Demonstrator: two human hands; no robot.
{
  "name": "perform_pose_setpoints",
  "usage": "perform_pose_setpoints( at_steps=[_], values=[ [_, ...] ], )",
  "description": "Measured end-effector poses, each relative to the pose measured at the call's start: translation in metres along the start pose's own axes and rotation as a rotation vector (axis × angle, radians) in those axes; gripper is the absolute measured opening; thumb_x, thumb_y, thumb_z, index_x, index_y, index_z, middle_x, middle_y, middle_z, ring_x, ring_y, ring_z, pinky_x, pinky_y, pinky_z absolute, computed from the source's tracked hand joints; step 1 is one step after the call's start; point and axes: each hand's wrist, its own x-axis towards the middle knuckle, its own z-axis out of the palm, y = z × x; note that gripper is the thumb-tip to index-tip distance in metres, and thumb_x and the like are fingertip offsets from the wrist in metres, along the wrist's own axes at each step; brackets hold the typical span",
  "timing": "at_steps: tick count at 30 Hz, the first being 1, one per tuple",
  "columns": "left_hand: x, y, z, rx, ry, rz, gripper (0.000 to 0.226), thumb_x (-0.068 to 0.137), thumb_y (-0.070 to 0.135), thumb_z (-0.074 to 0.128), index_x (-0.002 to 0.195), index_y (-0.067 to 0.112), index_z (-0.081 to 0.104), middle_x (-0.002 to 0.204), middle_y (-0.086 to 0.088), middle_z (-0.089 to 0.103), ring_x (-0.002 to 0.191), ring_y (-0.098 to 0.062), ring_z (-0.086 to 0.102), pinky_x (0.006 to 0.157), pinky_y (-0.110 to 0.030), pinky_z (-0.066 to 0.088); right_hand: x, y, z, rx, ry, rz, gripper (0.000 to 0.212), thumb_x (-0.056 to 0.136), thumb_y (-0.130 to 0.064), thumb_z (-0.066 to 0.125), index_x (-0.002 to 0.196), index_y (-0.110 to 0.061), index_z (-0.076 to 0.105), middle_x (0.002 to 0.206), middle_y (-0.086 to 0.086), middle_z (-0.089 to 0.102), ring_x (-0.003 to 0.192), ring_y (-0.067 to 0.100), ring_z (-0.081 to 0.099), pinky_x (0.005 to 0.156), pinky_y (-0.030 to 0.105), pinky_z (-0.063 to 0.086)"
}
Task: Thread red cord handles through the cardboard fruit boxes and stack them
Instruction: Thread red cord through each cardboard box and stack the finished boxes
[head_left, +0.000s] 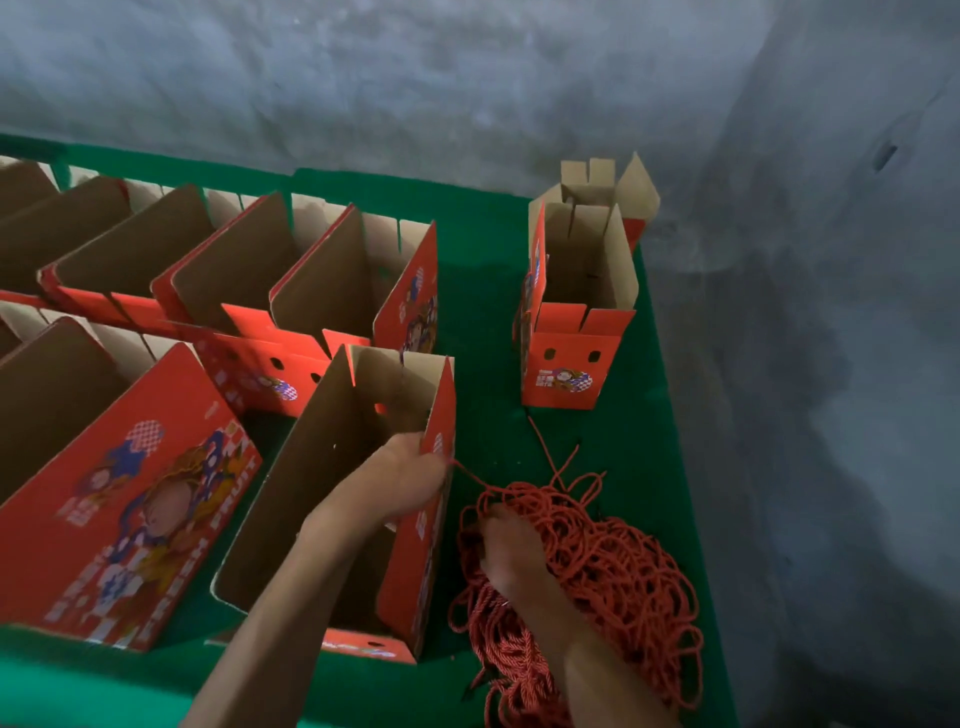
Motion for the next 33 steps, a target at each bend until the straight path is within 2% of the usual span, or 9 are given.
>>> perform_pose_setpoints(
  at_steps=[5,8,11,14,16,20,25,30,33],
  values=[
    [-0.004,-0.024,-0.011,-0.105,-0.244,-0.084,0.043,0.075,0.033,0.058,0.118,0.026,0.062,0.100,-0.005,0.078,0.087,-0.023,0.077,0.069,-0.041,0.064,-0.005,0.006,-0.012,-0.009,0.170,-0.151,0.026,0.103,-0.029,0.053,0.118,-0.022,0.074,0.121,0.000,0.064,0.115,0.022,0.055,0.097,0.039,0.044],
    [-0.007,-0.034,-0.014,-0.177,-0.327,-0.141,0.041,0.081,0.037,0.056,0.119,0.022,0.061,0.103,-0.007,0.078,0.095,-0.026,0.076,0.077,-0.043,0.063,-0.018,0.001,-0.033,0.362,0.303,-0.297,0.031,0.107,-0.036,0.047,0.106,-0.026,0.076,0.093,-0.008,0.069,0.083,0.006,0.054,0.079,0.026,0.041],
    [-0.005,-0.042,-0.018,-0.236,-0.236,-0.193,0.045,0.091,0.035,0.051,0.129,0.013,0.057,0.108,-0.012,0.077,0.104,-0.033,0.071,0.094,-0.045,0.055,-0.033,-0.011,-0.047,0.643,0.090,-0.272,0.030,0.111,-0.033,0.046,0.130,-0.027,0.069,0.103,-0.012,0.055,0.091,0.005,0.052,0.080,0.010,0.036],
    [-0.003,-0.040,-0.017,-0.241,-0.156,-0.210,0.042,0.090,0.035,0.050,0.123,0.012,0.061,0.099,-0.011,0.078,0.097,-0.030,0.073,0.082,-0.036,0.055,-0.045,-0.021,-0.051,0.779,-0.019,-0.172,0.029,0.108,-0.029,0.054,0.133,-0.027,0.069,0.114,-0.016,0.060,0.106,0.007,0.058,0.091,0.015,0.044],
    [-0.001,-0.038,-0.015,-0.233,-0.118,-0.211,0.042,0.089,0.037,0.050,0.121,0.013,0.064,0.095,-0.010,0.079,0.091,-0.028,0.074,0.072,-0.032,0.054,-0.052,-0.026,-0.055,0.852,-0.016,-0.133,0.024,0.104,-0.034,0.062,0.126,-0.031,0.072,0.120,-0.017,0.069,0.108,0.002,0.063,0.091,0.015,0.047],
    [0.000,-0.036,-0.012,-0.224,-0.090,-0.190,0.045,0.091,0.042,0.051,0.126,0.015,0.060,0.098,-0.009,0.078,0.093,-0.029,0.074,0.070,-0.034,0.054,-0.059,-0.031,-0.058,0.874,-0.041,-0.093,0.009,0.101,-0.039,0.065,0.105,-0.034,0.071,0.096,-0.027,0.067,0.088,-0.010,0.063,0.072,0.011,0.043],
    [0.001,-0.037,-0.012,-0.225,-0.110,-0.183,0.046,0.089,0.045,0.051,0.125,0.017,0.059,0.093,-0.005,0.079,0.083,-0.023,0.077,0.061,-0.029,0.057,-0.065,-0.032,-0.056,0.841,0.005,-0.145,0.011,0.103,-0.034,0.062,0.106,-0.028,0.071,0.090,-0.025,0.066,0.085,-0.009,0.065,0.071,0.008,0.047],
    [0.000,-0.037,-0.003,-0.243,-0.140,-0.162,0.044,0.090,0.046,0.049,0.121,0.017,0.062,0.094,-0.005,0.079,0.083,-0.022,0.077,0.070,-0.033,0.060,-0.068,-0.035,-0.055,0.822,0.019,-0.185,0.013,0.103,-0.027,0.063,0.102,-0.019,0.073,0.081,-0.028,0.063,0.077,-0.016,0.062,0.067,0.005,0.046],
    [-0.001,-0.038,-0.002,-0.269,-0.231,-0.128,0.059,0.086,0.070,0.049,0.123,0.026,0.062,0.101,-0.002,0.079,0.092,-0.020,0.077,0.071,-0.033,0.062,-0.066,-0.040,-0.056,0.964,0.012,-0.064,0.007,0.097,-0.030,0.072,0.097,-0.023,0.073,0.081,-0.017,0.070,0.075,-0.005,0.066,0.069,0.016,0.052]
  ],
)
